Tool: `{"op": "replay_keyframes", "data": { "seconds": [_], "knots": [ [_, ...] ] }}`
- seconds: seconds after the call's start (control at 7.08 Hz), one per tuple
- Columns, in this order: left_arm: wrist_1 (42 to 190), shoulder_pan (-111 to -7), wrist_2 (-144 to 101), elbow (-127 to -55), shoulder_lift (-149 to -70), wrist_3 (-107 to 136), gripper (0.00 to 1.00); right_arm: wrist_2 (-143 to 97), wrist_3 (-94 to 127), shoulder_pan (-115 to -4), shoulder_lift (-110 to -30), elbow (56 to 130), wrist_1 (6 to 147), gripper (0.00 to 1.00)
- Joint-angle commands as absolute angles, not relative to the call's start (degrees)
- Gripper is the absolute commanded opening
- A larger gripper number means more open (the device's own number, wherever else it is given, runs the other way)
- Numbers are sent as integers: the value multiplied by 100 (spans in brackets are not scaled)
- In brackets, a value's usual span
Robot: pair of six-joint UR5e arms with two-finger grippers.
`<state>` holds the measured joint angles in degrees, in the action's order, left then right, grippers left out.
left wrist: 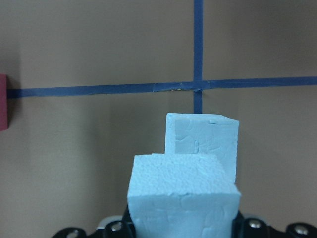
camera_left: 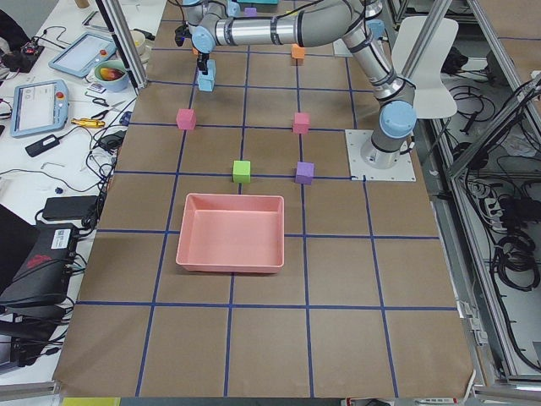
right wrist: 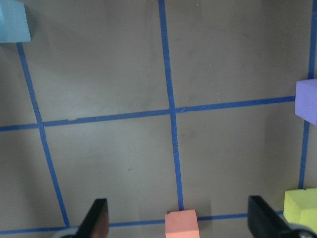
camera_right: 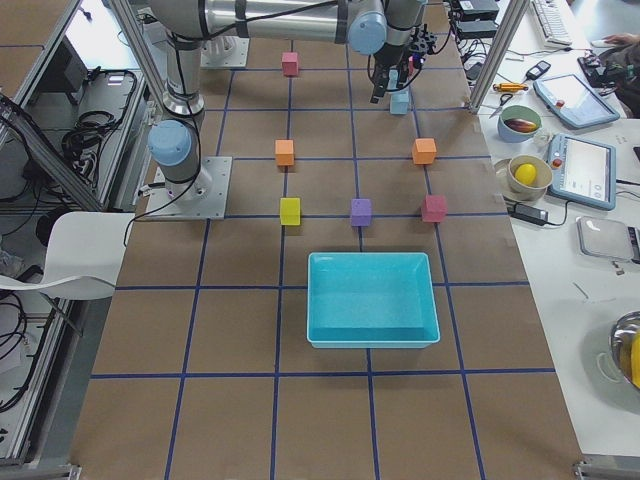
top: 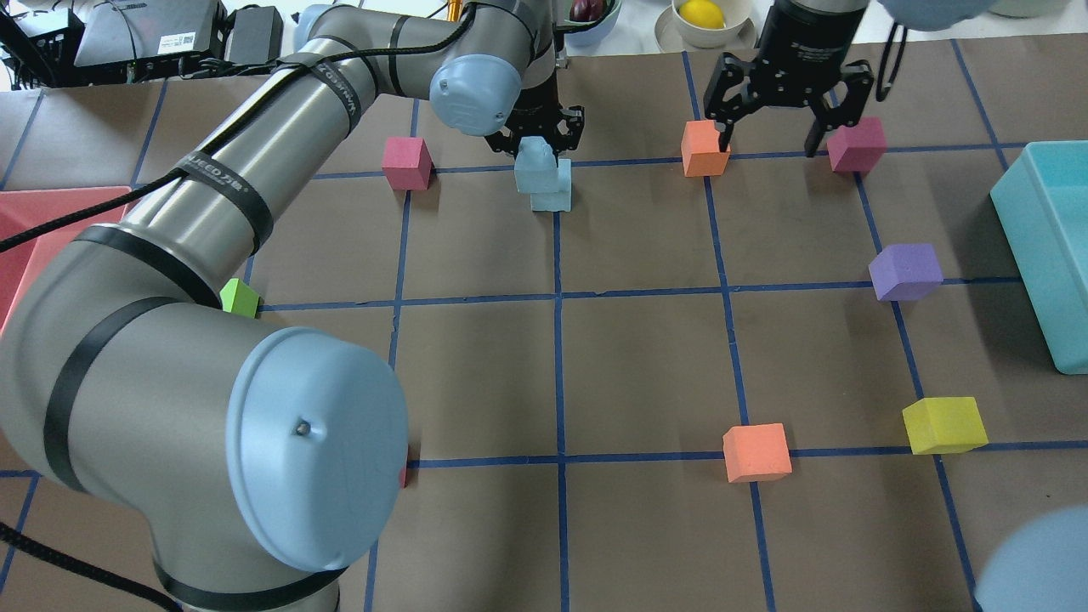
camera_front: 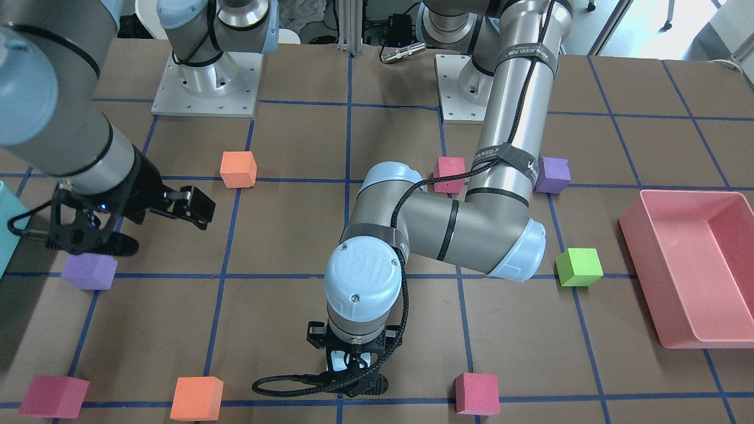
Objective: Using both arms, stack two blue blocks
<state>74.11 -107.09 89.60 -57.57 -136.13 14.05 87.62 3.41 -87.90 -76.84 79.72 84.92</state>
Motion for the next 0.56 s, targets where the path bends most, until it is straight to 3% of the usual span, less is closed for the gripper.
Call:
{"op": "replay_keyframes", "data": {
  "seconds": [0.0,0.42],
  "knots": [
    [7471,-10793,8991,-5485,-13816,1433,46,9076,193,-8692,-8610,8996,8586,100],
    [7462,-10802,9035,-5502,-13860,1424,47,9123,396,-8719,-8947,9141,8578,100]
  ]
}}
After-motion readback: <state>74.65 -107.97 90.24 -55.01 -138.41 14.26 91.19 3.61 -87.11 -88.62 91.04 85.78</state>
